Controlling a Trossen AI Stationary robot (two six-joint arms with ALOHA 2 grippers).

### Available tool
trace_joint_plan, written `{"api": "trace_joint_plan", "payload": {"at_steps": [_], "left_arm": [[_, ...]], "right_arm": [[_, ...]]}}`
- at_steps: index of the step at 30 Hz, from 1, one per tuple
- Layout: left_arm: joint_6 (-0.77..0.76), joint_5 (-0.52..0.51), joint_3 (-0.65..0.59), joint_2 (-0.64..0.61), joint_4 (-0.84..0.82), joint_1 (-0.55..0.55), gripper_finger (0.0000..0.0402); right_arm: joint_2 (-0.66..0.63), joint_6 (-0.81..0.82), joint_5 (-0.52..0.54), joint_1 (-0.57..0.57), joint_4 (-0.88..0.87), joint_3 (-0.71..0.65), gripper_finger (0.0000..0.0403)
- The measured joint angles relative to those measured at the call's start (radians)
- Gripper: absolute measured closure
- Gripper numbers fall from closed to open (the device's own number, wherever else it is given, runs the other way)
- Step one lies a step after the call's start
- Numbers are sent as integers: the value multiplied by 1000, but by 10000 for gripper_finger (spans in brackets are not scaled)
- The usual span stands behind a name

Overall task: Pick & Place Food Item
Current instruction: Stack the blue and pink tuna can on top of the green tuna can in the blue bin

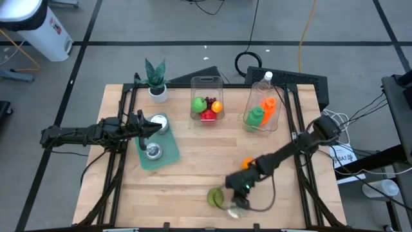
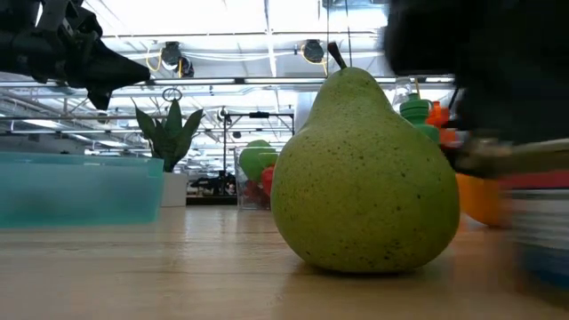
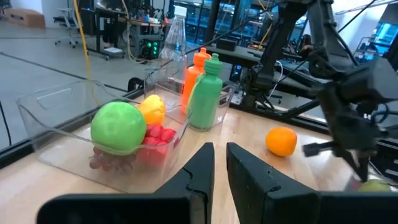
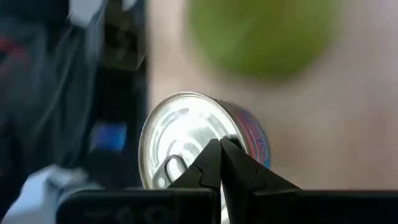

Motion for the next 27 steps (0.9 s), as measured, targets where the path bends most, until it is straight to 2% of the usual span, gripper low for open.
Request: {"api": "trace_joint_plan", "payload": {"at_steps": [4,7,15,24,27], "left_arm": [[3,0,0,0,0,0,352],[3,0,0,0,-1,0,352],[0,1,0,0,-7,0,352],[1,3,0,0,-18,0,352],[0,3,0,0,-23,0,352]], "right_arm": [[-12,-41,55,-95,-24,-1,403],[-14,-66,18,-168,-48,-1,403],[-19,-230,32,-315,-41,-3,403],[-16,-434,232,-440,87,-6,403],[-16,-485,225,-470,99,-6,403]]}}
